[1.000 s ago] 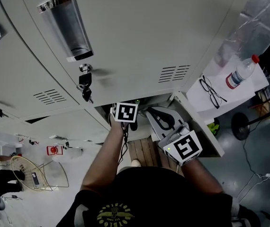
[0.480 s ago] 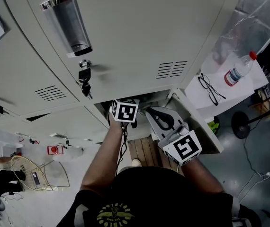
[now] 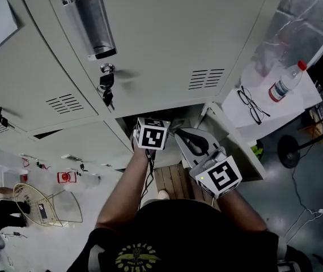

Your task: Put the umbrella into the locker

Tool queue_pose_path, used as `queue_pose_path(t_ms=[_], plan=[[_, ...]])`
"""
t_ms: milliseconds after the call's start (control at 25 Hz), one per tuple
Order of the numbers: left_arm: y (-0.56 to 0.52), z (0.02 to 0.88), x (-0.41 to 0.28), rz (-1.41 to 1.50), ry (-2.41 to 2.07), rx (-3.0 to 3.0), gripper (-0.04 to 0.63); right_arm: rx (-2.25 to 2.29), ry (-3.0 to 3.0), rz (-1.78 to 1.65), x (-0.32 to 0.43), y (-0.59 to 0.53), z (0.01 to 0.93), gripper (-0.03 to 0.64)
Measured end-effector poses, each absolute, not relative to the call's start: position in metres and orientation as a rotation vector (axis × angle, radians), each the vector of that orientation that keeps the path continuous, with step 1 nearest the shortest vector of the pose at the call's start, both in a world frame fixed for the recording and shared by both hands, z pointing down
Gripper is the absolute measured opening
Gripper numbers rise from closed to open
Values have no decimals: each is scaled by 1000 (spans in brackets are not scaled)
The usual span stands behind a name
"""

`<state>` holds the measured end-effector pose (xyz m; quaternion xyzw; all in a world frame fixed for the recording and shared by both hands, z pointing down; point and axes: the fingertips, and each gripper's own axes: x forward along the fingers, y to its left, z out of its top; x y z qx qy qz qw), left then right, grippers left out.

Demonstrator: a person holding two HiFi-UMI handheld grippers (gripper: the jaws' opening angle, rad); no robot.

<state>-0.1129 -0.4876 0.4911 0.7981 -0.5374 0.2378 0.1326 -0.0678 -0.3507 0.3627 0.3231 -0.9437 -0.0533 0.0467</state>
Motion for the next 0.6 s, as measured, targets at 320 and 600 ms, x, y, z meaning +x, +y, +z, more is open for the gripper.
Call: queue_pose_path(t_ms=[320,600], plan=[[-466,474,-108,697,-1576,2359,426,993,-2844,-80,-61,-337,366,35],[-433,480,-101,743,-1496,2358,424,983,-2887,-90,-57,-324,365,35]])
